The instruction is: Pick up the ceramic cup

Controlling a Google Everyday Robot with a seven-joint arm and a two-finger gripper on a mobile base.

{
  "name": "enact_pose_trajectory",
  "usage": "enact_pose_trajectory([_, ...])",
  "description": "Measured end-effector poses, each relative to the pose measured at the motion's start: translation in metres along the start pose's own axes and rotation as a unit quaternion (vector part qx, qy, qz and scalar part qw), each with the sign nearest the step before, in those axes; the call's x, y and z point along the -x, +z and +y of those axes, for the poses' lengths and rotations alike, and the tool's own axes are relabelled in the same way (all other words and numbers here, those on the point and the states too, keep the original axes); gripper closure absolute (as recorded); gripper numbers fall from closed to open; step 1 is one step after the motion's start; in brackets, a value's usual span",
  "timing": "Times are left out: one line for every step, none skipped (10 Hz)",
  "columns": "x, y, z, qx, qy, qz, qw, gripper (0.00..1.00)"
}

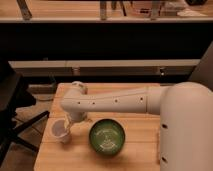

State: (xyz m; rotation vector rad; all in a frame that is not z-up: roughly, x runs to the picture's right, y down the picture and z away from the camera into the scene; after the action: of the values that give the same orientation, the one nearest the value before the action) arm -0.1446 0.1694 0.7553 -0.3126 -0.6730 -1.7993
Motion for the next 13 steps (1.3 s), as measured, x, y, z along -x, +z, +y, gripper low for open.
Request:
enact_pose_trajectory([-0.001, -0.005, 0.003, 0.001, 0.001, 0.0, 1.0, 0.34])
enact_pose_trajectory([-0.001, -0.007, 0.003, 0.003, -0.001, -0.002, 1.0, 0.43])
enact_pose_trajectory([0.001, -0.004, -0.001, 0.003, -0.005, -0.004, 1.0, 0.46])
enact_pose_trajectory([0.004, 0.006, -0.003, 0.008, -0.01, -0.008, 0.9999, 0.43])
enact_pose_trajectory([0.005, 0.013, -0.004, 0.009, -0.014, -0.009, 0.9998, 0.38])
enact_pose_trajectory([0.005, 0.02, -0.005, 0.009, -0.018, -0.01, 0.9998, 0.36])
enact_pose_trajectory([0.005, 0.02, -0.006, 0.01, -0.02, -0.01, 0.9997, 0.39])
enact_pose_trajectory([0.003, 0.016, -0.005, 0.009, -0.02, -0.008, 0.9997, 0.48])
enact_pose_trajectory([0.002, 0.007, -0.002, 0.01, -0.019, -0.007, 0.9997, 0.58])
enact_pose_trajectory([0.001, -0.001, 0.0, 0.012, -0.019, -0.009, 0.9997, 0.7])
enact_pose_trajectory([0.002, -0.003, 0.0, 0.013, -0.02, -0.011, 0.9997, 0.78])
enact_pose_trajectory([0.002, -0.002, 0.001, 0.014, -0.02, -0.012, 0.9996, 0.88])
enact_pose_trajectory([0.001, 0.001, 0.002, 0.015, -0.022, -0.011, 0.9996, 0.96])
